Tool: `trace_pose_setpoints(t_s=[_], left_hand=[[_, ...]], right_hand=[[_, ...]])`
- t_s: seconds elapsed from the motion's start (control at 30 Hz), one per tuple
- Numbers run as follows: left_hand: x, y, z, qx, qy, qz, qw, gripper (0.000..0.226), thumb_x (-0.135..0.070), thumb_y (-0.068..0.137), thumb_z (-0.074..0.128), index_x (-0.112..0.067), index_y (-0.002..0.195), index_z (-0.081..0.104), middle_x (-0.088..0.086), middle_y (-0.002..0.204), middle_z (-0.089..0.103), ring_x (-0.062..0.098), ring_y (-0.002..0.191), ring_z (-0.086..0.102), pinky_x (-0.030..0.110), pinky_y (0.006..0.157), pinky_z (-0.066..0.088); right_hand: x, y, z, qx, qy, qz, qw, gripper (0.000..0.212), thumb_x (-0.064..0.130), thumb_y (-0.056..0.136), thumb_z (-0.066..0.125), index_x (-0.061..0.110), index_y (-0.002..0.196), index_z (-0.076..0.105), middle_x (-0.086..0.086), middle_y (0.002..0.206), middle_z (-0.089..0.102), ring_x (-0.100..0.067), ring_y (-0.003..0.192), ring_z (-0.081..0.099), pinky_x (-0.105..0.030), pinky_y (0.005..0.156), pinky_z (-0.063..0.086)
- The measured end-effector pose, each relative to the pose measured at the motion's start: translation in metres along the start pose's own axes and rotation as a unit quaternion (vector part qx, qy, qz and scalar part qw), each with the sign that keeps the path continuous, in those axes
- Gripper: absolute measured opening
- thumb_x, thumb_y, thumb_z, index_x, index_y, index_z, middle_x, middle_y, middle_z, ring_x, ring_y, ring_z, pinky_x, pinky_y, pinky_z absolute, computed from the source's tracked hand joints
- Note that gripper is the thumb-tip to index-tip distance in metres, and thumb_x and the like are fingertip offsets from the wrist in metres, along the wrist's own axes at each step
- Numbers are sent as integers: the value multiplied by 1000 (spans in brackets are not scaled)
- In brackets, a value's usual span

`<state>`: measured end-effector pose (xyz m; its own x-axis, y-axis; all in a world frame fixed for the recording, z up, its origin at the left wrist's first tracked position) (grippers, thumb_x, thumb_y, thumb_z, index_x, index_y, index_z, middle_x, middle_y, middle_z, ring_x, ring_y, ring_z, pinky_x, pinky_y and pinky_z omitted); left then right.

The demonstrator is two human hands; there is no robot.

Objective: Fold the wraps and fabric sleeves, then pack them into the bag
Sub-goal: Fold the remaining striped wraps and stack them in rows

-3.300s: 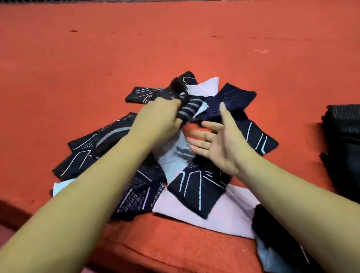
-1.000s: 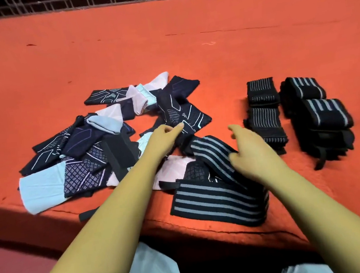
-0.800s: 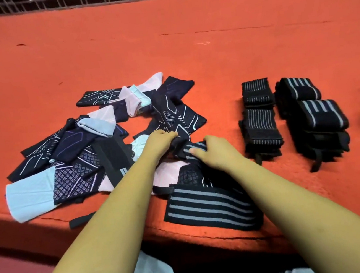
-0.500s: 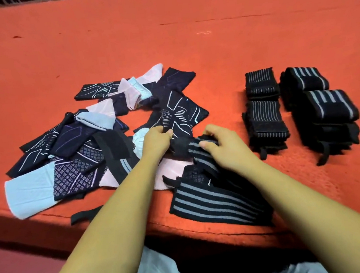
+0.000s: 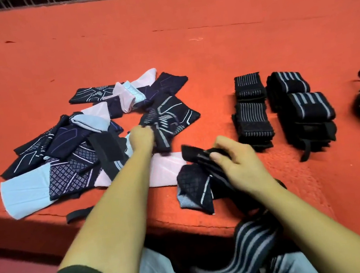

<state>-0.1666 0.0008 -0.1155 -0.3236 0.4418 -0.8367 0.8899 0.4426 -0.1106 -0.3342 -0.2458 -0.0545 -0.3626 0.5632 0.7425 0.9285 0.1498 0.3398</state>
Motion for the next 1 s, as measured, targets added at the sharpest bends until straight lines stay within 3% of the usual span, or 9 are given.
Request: trace_pose_setpoints(t_s=[0.13, 0.23, 0.33, 0.43, 0.5, 0.6, 0.7, 0.8, 1.0], left_hand=[[0, 16, -14, 32, -15, -2, 999, 27, -21, 95, 60, 5, 101, 63, 15, 99, 63, 26, 93, 59, 31, 62, 44], [4, 6, -6, 43, -6, 48, 998, 28, -29, 88, 68, -6, 78, 56, 15, 84, 61, 24, 82, 57, 34, 70, 41], [-7, -22, -15, -5, -16, 75, 997, 35, -37, 86, 69, -14, 103, 48, 13, 107, 62, 27, 101, 57, 40, 92, 46], [-53, -88, -32, -82, -31, 278, 956, 24, -31, 92, 59, -11, 104, 60, 10, 110, 60, 26, 107, 52, 40, 98, 41], [-73, -133, -19, 41, -59, 352, 933, 20, -32, 97, 55, -15, 97, 65, 2, 105, 65, 16, 101, 57, 30, 93, 44], [-75, -186, 16, 335, -99, 290, 891, 27, -36, 101, 51, -18, 117, 65, -8, 113, 70, 5, 105, 63, 23, 97, 47], [-66, -214, 31, 434, -166, 238, 853, 7, -22, 94, 61, -20, 100, 66, -17, 87, 72, -5, 83, 63, 16, 78, 50], [-63, -224, 33, 407, -213, 243, 854, 19, -2, 96, 58, -20, 100, 65, -20, 84, 72, -7, 80, 62, 12, 73, 47], [-54, -220, 21, 240, -75, 385, 888, 22, -24, 89, 60, -30, 110, 65, -11, 92, 73, 18, 81, 67, 32, 79, 53]], right_hand=[[-29, -15, -47, -68, 21, 54, 996, 13, 23, 88, 54, 14, 79, 51, 5, 68, 50, -6, 66, 45, -28, 65, 38], [-32, -13, -55, -83, 79, 78, 990, 15, 10, 95, 59, 11, 81, 54, 11, 65, 49, 5, 61, 43, -15, 61, 35], [-20, -8, -54, -91, 143, 88, 982, 18, 4, 96, 58, 15, 82, 55, 17, 61, 55, 6, 59, 45, -13, 59, 36], [-7, 0, -58, -111, 202, 89, 969, 13, 14, 96, 60, 16, 84, 57, 11, 66, 55, -5, 65, 47, -23, 61, 37], [1, 5, -58, -118, 251, 90, 956, 10, 19, 94, 61, 15, 85, 58, -1, 75, 56, -16, 73, 48, -32, 65, 37], [10, 12, -58, -112, 337, 107, 929, 10, 22, 86, 65, 13, 88, 60, -14, 86, 60, -25, 82, 53, -40, 76, 44], [12, 17, -68, -154, 356, 135, 912, 13, 23, 82, 69, 13, 88, 64, -20, 89, 60, -29, 84, 58, -49, 83, 49], [4, 18, -81, -174, 289, 165, 927, 9, 16, 86, 73, 15, 89, 64, -3, 72, 64, -17, 72, 63, -34, 69, 53], [4, 17, -104, -55, 87, 231, 967, 14, 9, 82, 78, 10, 94, 70, -1, 67, 66, 0, 44, 52, -12, 43, 38]])
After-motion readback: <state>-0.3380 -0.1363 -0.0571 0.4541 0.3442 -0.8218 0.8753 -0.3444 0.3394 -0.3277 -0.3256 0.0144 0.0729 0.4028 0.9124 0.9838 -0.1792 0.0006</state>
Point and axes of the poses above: each hand's wrist, its own y-axis towards the middle knuckle, its own z-axis out of the palm, x = y × z, the point moved 5 cm from there along y, towards the middle knuckle
